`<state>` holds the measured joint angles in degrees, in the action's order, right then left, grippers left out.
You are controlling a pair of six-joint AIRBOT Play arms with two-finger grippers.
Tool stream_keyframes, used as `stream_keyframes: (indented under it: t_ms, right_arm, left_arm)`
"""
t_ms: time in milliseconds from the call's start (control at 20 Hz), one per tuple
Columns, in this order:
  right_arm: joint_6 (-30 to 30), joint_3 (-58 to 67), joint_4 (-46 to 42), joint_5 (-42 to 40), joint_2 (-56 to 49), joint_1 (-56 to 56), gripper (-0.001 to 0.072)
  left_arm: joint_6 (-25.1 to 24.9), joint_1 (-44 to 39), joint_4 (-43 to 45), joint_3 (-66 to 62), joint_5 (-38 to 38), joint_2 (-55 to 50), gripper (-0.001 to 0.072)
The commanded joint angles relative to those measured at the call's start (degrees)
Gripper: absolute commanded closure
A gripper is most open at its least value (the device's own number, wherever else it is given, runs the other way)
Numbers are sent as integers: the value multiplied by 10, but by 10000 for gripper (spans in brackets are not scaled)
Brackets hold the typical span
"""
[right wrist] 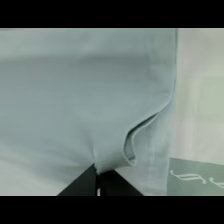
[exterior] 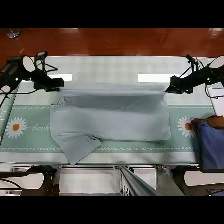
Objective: Fold the shirts.
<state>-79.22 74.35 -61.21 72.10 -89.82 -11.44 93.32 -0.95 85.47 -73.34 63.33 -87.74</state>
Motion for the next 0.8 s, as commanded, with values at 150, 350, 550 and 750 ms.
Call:
stream_keyframes:
  t_ms: [150, 350, 550, 750]
  right_arm:
    - [-1, -28, 6, -20, 0, -3, 86]
    - [-26, 15, 31, 75, 35, -80, 87]
    - [-11, -95, -20, 35, 186, -110, 87]
    - [23, -318, 76, -75, 358, -106, 87]
  left_arm:
    - [-6, 3, 5, 8, 110, -24, 12]
    - [19, 27, 38, -13, 216, 8, 8]
    - [-13, 81, -51, 108, 213, 121, 7]
    - [-56, 181, -169, 306, 171, 244, 7]
